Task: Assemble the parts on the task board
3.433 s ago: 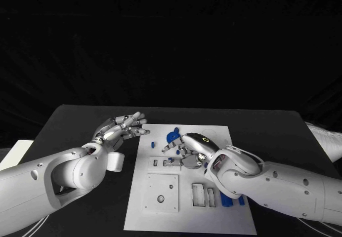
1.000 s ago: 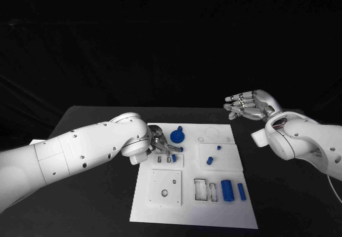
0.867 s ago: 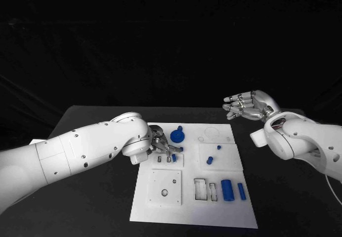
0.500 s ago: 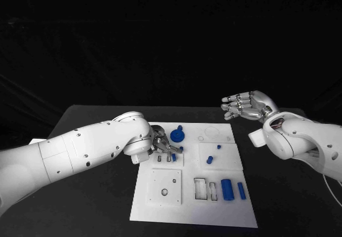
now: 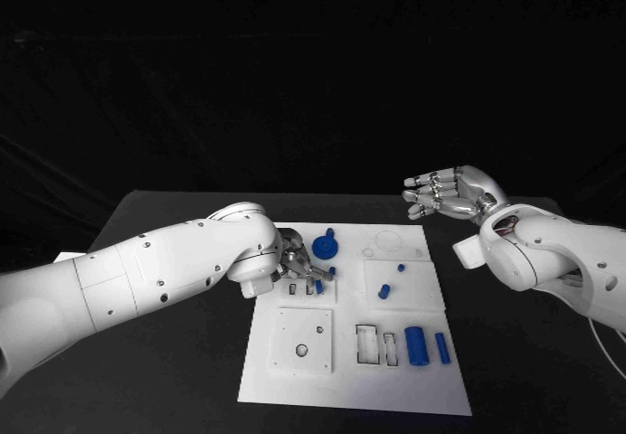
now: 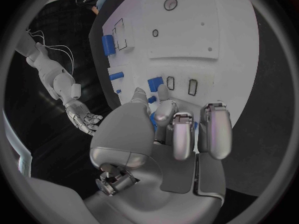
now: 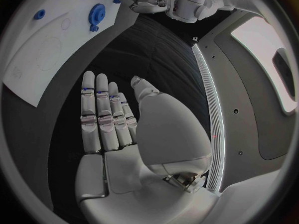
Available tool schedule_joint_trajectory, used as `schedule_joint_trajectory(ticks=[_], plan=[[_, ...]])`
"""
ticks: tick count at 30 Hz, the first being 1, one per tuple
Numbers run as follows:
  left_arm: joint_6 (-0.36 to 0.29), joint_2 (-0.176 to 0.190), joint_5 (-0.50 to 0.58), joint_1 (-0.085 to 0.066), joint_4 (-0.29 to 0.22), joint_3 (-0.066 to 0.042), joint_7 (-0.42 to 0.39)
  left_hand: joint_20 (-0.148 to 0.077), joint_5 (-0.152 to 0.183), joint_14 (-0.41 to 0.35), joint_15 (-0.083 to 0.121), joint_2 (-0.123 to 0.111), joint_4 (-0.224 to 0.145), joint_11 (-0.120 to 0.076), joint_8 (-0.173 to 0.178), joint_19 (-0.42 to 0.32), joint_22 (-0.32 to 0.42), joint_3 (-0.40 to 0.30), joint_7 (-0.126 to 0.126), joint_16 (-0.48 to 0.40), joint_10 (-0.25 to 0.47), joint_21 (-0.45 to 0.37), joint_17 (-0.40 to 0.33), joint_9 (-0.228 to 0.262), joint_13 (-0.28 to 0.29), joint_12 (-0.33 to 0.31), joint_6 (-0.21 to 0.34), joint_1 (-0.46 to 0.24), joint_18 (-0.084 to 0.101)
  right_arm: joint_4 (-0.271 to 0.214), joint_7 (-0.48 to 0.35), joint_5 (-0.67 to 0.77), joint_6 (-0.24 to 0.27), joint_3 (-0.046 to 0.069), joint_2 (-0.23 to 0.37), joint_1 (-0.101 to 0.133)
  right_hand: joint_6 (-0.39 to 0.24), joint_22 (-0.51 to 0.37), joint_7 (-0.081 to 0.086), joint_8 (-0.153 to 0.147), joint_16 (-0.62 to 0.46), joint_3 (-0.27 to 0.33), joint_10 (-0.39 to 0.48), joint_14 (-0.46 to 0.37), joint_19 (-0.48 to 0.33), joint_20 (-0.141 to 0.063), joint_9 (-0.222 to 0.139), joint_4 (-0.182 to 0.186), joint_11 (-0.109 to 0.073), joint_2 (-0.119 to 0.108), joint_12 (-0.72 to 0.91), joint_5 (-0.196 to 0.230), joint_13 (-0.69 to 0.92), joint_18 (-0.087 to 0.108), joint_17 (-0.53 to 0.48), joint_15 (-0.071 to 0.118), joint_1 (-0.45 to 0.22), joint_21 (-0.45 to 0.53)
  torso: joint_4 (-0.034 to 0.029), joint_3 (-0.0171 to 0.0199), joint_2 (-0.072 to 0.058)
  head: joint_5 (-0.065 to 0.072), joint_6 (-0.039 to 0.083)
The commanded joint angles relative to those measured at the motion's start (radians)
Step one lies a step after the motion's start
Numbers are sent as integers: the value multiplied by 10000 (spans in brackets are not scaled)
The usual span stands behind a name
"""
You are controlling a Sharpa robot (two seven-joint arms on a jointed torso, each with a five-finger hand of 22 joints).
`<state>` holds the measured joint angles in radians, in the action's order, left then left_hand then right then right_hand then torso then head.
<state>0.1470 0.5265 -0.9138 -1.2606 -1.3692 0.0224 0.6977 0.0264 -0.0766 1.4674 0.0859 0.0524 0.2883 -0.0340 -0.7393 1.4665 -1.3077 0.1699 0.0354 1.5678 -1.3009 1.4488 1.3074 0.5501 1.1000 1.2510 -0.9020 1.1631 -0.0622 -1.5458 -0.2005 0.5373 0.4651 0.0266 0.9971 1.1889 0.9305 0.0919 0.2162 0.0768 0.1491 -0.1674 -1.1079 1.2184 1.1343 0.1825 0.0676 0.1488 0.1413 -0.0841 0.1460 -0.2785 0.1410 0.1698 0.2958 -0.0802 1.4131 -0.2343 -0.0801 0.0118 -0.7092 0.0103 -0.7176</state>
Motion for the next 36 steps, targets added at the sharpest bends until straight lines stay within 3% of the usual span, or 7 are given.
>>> schedule_joint_trajectory(ticks=[1, 36], plan=[[248, -45, -58, -15, 54, -4, 1085, -89, -59, 1034, 59, -7, -12, 15, -55, 370, -396, 9, -3, 30, -75, 43, 2634, 17, 28, 48, 61, 137, 187, 27, -113, 2, -233, -2, -41, -16, -61, -21, 9, 9, -67, -6, -16, 68, 86, -5, -2, -76, 28, 30, -39, 18, -34, 141, -21, -8, -112, 44, 5, -7, -11, 36, -12], [586, -296, -59, -7, 307, 13, 1120, -115, -88, 1034, 88, 14, -38, -19, -137, 410, -574, -167, -39, 30, -177, 140, 2634, 190, 193, 183, 73, 544, 217, 194, 95, 130, -620, -12, -163, -49, -85, -152, 29, 11, -190, 48, 13, 86, 154, 25, -1, -137, 56, 62, -40, 115, -280, 137, -189, -41, -217, 257, -7, 5, -5, 106, -112]])
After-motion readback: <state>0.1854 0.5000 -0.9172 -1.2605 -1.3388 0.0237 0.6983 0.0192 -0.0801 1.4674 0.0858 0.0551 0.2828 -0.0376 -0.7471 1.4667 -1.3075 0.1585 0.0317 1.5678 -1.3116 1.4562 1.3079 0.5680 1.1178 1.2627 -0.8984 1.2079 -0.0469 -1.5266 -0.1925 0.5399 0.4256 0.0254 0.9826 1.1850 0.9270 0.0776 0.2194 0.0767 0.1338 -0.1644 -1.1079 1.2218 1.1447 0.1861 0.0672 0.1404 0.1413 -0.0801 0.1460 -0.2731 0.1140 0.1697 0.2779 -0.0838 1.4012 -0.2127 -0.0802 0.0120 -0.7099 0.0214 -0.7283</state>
